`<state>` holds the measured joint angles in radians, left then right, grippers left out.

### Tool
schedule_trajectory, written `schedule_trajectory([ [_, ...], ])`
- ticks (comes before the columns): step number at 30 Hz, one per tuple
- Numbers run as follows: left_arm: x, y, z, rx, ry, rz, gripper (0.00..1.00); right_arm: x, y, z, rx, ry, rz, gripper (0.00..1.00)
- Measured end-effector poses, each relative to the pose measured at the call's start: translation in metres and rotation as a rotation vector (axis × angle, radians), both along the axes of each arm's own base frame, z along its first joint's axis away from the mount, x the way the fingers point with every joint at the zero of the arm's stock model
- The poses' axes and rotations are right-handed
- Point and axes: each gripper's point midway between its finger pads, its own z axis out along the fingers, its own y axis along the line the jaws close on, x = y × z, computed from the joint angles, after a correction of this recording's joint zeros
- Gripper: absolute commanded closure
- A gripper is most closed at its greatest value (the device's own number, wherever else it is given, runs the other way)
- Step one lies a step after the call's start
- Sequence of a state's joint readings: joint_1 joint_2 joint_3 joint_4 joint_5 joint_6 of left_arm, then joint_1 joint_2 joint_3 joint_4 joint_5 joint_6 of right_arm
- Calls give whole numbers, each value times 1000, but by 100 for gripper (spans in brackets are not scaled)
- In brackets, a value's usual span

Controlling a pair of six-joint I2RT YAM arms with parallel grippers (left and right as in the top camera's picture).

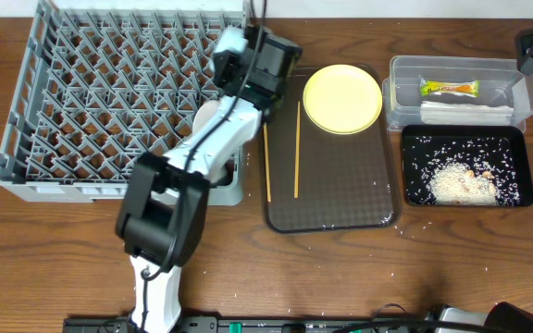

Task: Sort waste into correct bins and load items into the dishwasher
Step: 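Lower the light-blue bowl upright into the rack's right edge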

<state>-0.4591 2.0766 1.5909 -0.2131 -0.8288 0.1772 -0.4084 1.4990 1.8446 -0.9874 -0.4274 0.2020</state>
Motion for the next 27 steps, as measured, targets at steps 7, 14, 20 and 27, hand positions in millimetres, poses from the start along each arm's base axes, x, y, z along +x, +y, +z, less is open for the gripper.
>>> schedule_trajectory([
  [7,5,25,9,-52,-37,61,92,0,0,0,0,0,0,1],
  [14,6,21,21,-88,-54,37,92,0,0,0,0,0,0,1],
  [20,3,26,51,-114,-114,40,93,0,0,0,0,0,0,1],
  [27,-3,65,65,-52,-176,190,92,0,0,0,0,0,0,1],
])
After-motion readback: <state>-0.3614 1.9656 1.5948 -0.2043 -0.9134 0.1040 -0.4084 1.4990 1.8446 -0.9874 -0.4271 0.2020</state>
